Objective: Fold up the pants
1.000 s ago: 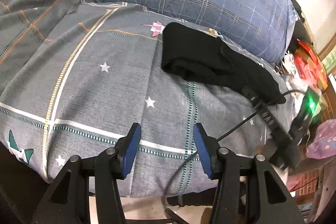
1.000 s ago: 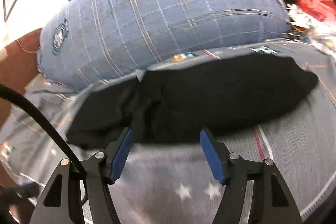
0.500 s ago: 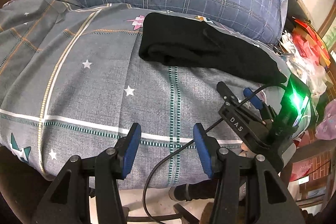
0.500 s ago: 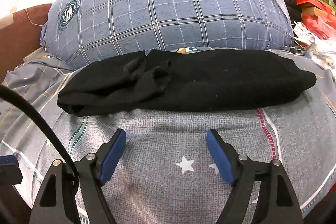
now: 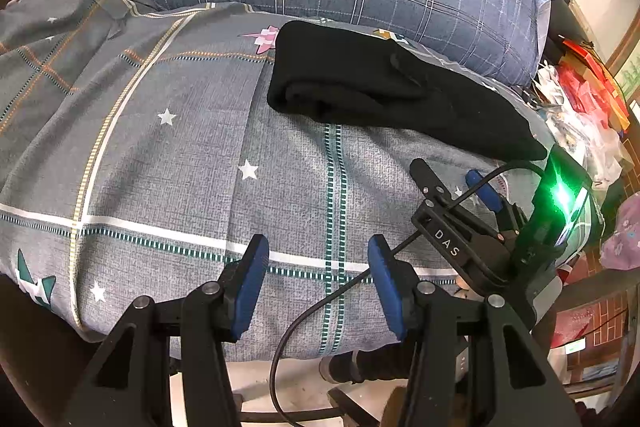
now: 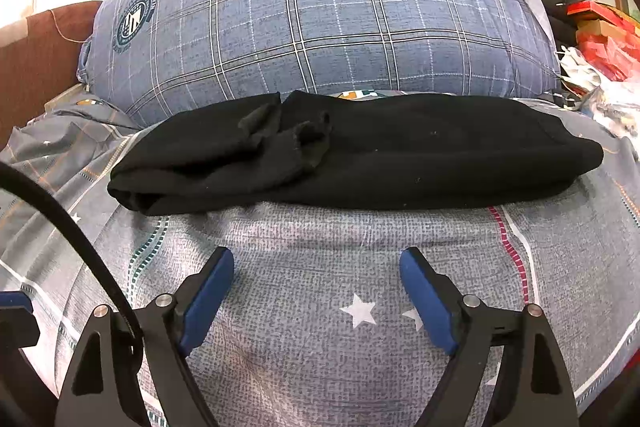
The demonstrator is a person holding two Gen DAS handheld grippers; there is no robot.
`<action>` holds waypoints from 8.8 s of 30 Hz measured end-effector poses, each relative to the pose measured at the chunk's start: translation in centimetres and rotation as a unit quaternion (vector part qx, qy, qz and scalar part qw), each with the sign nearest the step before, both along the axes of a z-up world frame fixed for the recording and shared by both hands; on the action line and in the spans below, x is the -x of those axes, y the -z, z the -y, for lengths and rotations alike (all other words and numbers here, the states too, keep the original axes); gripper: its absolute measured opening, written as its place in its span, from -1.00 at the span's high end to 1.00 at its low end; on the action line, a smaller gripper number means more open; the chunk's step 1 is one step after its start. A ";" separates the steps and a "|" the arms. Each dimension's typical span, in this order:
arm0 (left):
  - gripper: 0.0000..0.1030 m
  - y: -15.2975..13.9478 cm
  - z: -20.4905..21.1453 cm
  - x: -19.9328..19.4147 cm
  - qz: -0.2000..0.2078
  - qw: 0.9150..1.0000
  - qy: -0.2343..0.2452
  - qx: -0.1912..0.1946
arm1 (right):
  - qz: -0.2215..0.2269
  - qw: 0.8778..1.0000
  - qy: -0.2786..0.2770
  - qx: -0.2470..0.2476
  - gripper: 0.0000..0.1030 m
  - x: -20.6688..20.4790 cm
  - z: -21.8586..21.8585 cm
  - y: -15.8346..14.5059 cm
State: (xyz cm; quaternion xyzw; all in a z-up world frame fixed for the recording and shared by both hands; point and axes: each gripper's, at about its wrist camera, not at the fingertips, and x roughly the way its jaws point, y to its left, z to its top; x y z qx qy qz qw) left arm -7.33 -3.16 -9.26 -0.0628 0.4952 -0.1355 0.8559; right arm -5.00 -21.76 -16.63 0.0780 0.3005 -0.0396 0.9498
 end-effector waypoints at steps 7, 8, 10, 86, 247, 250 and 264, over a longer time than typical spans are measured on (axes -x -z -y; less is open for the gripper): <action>0.02 0.0 -0.2 0.1 0.003 1.000 0.004 0.010 | -0.005 1.000 -0.004 0.016 -0.80 -0.1 -0.4 0.2; 0.02 0.1 -0.4 0.1 0.003 1.000 0.003 0.013 | -0.007 1.000 -0.004 0.019 -0.82 -0.1 -0.6 0.2; 0.02 0.1 -0.9 0.2 0.003 1.000 0.002 0.017 | -0.009 1.000 -0.004 0.025 -0.84 -0.2 -0.8 0.3; 0.59 -0.6 42.0 -17.2 -0.004 0.871 0.471 -0.139 | 0.013 0.957 0.086 -0.276 0.37 -1.3 25.3 -1.8; -0.53 -5.4 -3.9 7.8 0.181 0.978 -0.077 -0.070 | -0.005 0.998 -0.006 -0.060 -0.63 11.5 -5.4 -8.1; -0.53 -5.1 -3.8 7.7 0.174 0.979 -0.077 -0.071 | -0.013 0.998 -0.008 -0.060 -0.63 11.2 -5.4 -7.8; -0.53 -4.5 -3.8 7.4 0.159 0.982 -0.076 -0.069 | -0.027 0.998 -0.010 -0.060 -0.66 10.8 -5.6 -7.1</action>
